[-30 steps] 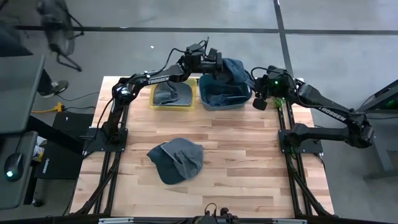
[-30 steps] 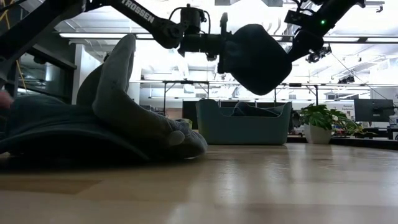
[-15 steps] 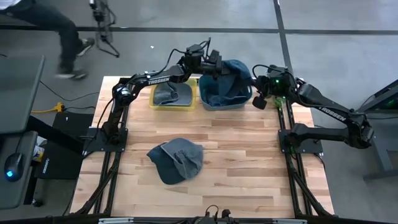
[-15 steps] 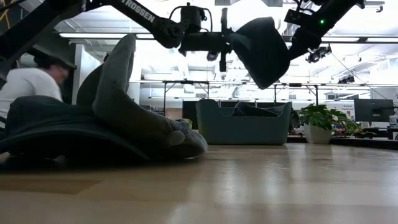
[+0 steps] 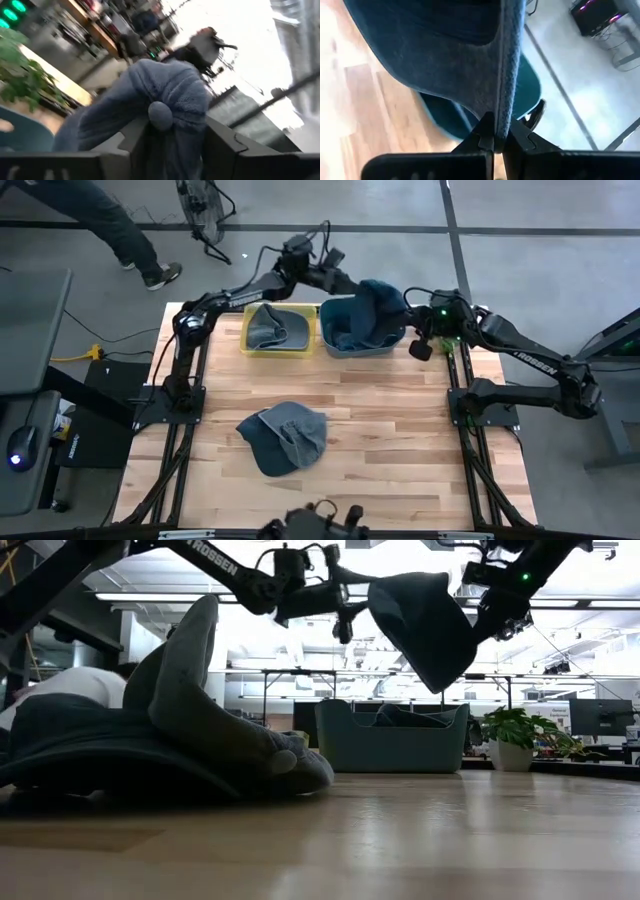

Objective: Pick & Place hat
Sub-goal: Put the right blue cap into the blue bin

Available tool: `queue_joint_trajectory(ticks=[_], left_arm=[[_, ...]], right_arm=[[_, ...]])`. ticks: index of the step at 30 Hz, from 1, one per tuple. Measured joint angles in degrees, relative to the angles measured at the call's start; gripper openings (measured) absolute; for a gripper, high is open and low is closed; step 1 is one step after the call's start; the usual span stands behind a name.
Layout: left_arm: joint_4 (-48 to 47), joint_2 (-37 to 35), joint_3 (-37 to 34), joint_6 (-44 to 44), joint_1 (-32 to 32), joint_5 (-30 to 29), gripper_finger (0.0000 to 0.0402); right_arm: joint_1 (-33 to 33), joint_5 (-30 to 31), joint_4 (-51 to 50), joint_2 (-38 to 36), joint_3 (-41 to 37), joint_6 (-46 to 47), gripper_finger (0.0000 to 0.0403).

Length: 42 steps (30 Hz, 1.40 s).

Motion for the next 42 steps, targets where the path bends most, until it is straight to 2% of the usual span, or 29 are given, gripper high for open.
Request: queue_joint_trajectory(ticks=[4,9,20,29,35,42], left_arm=[[0.2,-1.7,0.0,-1.7,2.5,8.7,0.0166],[0.9,-5.9,0.1,-0.7,4.0,11.4,0.0167],[0.2,-14.0,0.0,5.2,1.8,17.8,0.0167],[0.0,-15.3,0.0,6.0,-2.5,22.2,0.0167],[0.0,-15.2,0.0,6.9,-5.1,24.2,0.0167],[0.0,-15.2,0.0,8.9,-6.3,24.6,0.0167]], right_arm=[[-0.9,-3.2,-4.7,1.3,2.7,-0.2,0.0005],[-3.6,-6.5,-12.4,7.5,11.5,-1.7,0.0005],[-10.3,-17.3,-37.0,32.1,41.2,-10.4,0.0005],[-13.7,-17.5,-48.7,51.6,62.1,-15.6,0.0005],[-15.0,-16.3,-49.1,58.8,64.2,-16.7,0.0005],[-15.0,-8.5,-49.0,63.6,63.4,-16.2,0.0005]])
